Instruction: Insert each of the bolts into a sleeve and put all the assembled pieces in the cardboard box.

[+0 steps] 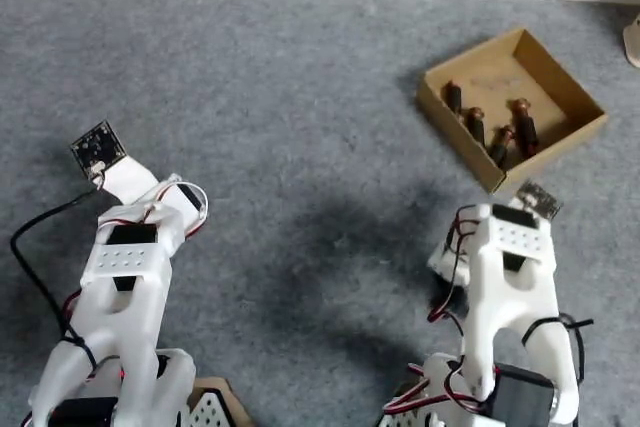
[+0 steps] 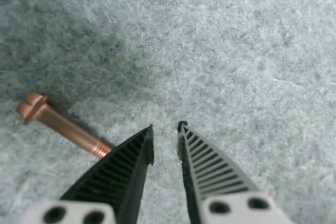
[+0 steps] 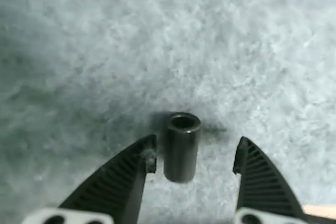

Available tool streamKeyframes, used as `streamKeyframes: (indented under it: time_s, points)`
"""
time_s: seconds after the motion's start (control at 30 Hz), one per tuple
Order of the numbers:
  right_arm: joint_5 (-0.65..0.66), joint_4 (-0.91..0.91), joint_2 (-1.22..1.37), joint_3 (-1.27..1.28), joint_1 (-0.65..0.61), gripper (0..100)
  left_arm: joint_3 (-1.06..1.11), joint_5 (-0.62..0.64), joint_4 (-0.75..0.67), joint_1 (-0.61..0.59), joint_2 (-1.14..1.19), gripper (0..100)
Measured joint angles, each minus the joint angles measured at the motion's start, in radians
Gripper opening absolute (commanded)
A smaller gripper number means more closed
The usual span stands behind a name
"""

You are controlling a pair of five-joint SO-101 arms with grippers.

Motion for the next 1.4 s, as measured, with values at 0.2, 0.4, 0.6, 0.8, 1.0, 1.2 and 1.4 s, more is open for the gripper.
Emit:
streamKeyframes:
  time_s: [0.2, 0.4, 0.6, 0.8, 1.0, 1.2, 1.4]
  points:
    - [0.000, -0.031, 0.000, 0.040, -0.002, 9.8, 0.000, 0.000, 0.000, 0.000, 0.000, 8]
    - [0.003, -0.097, 0.000, 0.051, 0.005, 1.6, 0.000, 0.000, 0.000, 0.000, 0.000, 8]
    - [0.040, -0.229, -0.026, 0.109, 0.005, 0.4, 0.000, 0.000, 0.000, 0.000, 0.000, 8]
    - [0.046, -0.341, -0.034, 0.155, 0.005, 0.4, -0.018, 0.009, 0.052, -0.023, 0.000, 8]
    - [0.046, -0.384, -0.034, 0.166, 0.003, 0.4, -0.133, 0.117, 0.270, -0.078, 0.000, 8]
    - [0.046, -0.387, -0.034, 0.166, 0.003, 0.4, -0.138, 0.181, 0.292, -0.098, 0.000, 8]
    - [0.046, -0.390, -0.032, 0.166, 0.003, 0.4, -0.110, 0.267, 0.293, -0.186, 0.000, 8]
